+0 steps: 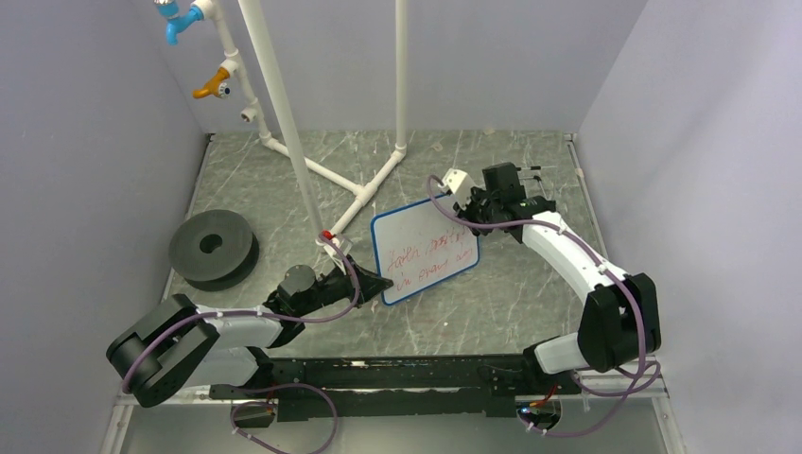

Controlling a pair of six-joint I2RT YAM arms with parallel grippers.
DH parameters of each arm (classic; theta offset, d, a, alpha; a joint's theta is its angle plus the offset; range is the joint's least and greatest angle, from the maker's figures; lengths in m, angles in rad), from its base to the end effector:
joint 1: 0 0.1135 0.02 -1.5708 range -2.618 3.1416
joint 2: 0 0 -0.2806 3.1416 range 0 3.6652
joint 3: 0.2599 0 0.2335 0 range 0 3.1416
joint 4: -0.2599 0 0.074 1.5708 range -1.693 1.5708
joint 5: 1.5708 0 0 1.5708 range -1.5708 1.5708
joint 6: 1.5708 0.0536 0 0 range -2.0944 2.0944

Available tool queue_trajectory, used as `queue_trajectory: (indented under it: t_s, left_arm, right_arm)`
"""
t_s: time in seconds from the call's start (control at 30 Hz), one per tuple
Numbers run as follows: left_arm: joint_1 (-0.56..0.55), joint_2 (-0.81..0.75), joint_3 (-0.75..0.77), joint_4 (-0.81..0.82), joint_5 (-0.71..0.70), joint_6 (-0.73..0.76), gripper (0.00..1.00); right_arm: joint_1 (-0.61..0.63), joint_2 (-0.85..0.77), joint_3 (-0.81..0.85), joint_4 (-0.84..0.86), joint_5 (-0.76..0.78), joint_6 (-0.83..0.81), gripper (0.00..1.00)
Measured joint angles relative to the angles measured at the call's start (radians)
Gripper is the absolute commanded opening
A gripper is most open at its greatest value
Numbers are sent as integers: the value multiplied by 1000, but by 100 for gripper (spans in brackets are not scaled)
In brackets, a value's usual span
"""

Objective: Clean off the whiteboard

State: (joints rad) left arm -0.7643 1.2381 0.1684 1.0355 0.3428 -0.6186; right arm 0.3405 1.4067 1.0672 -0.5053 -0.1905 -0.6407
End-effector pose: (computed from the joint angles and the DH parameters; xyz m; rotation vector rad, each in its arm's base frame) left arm 0.1419 -0.1610 0.2054 0.4200 1.7265 -1.3136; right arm 0.2709 0.1067 0.2771 -1.2055 2.0723 0.0902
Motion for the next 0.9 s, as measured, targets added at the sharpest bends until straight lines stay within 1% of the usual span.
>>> queue_trajectory:
  t_s: [0.17, 0.3, 0.43, 0.53, 0.63, 0.73, 0.83, 0.9]
  left_arm:
    - [0, 1, 0, 0, 0, -12, 0]
    - [1, 3, 0, 0, 2, -19, 0]
    - [1, 4, 0, 0, 3, -10, 0]
    - [1, 5, 0, 1, 6, 1, 0]
    - [2, 12, 0, 6, 8, 2, 0]
    - [2, 16, 0, 6, 8, 1, 0]
    - [2, 16, 0, 6, 8, -3, 0]
    - [2, 16, 3, 6, 8, -3, 0]
  right_arm:
    - [25, -8, -88, 17, 8, -40, 0]
    - [43, -12, -87, -10, 9, -49, 0]
    - [58, -10, -16, -105, -29, -35, 0]
    - [106, -1, 82, -161, -74, -11, 0]
    - [167, 11, 169, -175, -109, 19, 0]
    - [211, 14, 192, -172, -117, 48, 0]
    - [204, 19, 188, -157, -111, 89, 0]
    - [158, 18, 175, -134, -119, 122, 0]
